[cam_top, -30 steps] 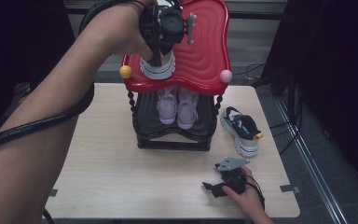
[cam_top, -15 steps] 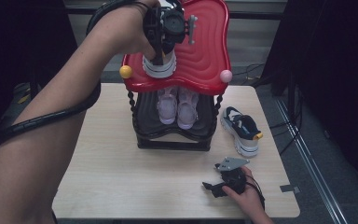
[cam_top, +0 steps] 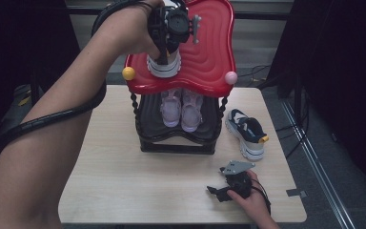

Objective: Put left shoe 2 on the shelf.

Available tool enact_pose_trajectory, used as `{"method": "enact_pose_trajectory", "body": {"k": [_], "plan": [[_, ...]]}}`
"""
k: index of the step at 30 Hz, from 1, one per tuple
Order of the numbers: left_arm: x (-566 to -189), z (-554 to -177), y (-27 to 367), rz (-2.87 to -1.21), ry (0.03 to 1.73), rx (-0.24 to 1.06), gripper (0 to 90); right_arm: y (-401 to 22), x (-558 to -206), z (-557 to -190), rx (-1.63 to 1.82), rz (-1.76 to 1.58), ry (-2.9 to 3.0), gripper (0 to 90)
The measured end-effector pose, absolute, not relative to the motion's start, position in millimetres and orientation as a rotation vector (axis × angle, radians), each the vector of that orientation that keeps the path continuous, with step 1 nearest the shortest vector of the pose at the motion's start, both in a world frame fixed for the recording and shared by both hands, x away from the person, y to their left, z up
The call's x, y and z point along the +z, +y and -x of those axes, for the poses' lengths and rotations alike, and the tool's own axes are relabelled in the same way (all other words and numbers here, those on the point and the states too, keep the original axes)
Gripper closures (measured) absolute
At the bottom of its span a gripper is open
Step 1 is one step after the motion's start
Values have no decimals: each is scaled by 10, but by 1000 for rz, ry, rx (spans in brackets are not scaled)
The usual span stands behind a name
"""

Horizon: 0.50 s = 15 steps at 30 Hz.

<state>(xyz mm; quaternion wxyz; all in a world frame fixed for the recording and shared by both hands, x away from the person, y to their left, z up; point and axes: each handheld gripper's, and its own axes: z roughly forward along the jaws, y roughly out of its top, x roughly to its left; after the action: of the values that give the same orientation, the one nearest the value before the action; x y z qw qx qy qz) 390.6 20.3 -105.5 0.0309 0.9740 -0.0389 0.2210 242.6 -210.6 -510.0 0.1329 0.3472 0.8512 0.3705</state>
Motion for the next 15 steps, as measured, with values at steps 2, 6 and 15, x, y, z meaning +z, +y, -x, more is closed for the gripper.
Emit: {"method": "enact_pose_trajectory", "body": {"k": [2,6,15], "plan": [[-1064,-3919,194,-3004,-129,678,692,-2106,-5100,-2426,1075,-1007,2469,134],[-1083,-3931,196,-3002,-121,661,685,-2106,-5100,-2426,1075,-1007,2469,135],[-1100,-3947,187,-2998,-126,680,679,-2106,-5100,-2426,1075,-1007,2469,135]]}}
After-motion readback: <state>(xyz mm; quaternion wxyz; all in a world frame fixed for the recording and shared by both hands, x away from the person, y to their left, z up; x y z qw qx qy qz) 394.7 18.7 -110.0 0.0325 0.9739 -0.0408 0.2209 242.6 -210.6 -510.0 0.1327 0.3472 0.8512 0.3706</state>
